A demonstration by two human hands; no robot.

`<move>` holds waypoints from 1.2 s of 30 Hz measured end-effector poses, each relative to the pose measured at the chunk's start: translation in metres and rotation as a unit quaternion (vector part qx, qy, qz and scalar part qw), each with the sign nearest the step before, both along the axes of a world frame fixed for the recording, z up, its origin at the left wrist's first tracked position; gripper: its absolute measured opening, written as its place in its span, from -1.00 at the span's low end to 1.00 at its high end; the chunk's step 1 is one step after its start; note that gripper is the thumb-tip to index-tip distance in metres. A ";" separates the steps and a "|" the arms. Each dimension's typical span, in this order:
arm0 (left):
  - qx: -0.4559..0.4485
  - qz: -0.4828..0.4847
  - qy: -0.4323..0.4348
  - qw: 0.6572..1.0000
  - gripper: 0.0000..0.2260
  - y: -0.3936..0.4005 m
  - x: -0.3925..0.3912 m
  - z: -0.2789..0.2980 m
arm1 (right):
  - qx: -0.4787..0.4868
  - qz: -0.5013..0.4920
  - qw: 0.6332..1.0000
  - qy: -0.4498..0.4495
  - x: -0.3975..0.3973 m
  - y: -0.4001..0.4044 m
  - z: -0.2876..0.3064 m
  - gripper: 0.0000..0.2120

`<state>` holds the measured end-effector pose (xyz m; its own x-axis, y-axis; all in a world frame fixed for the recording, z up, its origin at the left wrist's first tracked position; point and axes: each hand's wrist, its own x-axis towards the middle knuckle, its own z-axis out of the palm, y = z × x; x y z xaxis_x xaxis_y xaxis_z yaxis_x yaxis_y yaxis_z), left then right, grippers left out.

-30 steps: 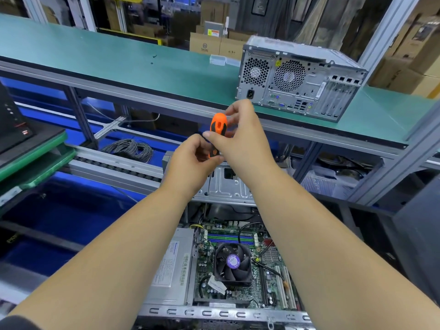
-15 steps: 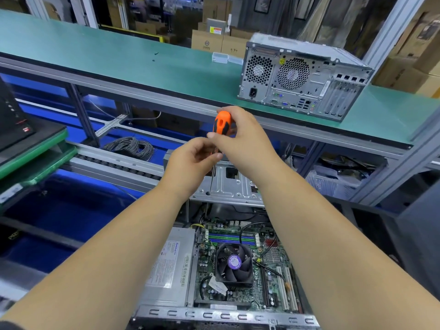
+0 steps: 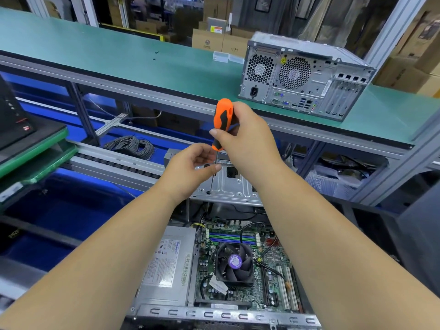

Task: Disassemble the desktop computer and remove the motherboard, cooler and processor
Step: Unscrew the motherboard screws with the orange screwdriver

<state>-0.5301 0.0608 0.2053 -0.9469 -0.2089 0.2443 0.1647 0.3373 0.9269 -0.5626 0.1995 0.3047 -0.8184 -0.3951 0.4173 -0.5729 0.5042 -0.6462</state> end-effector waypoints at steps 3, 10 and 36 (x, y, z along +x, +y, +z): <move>-0.023 -0.001 -0.019 1.000 -0.85 0.001 0.002 -0.004 | -0.004 0.006 1.000 -0.008 0.001 0.001 0.003 -0.81; -0.087 0.011 -0.050 0.995 -0.86 0.006 0.003 -0.010 | -0.032 0.009 0.999 0.003 0.006 0.008 0.008 -0.81; -0.062 0.017 -0.034 0.997 -0.83 -0.002 0.004 -0.008 | 0.157 -0.072 0.895 -0.410 -0.006 0.005 -0.191 -0.58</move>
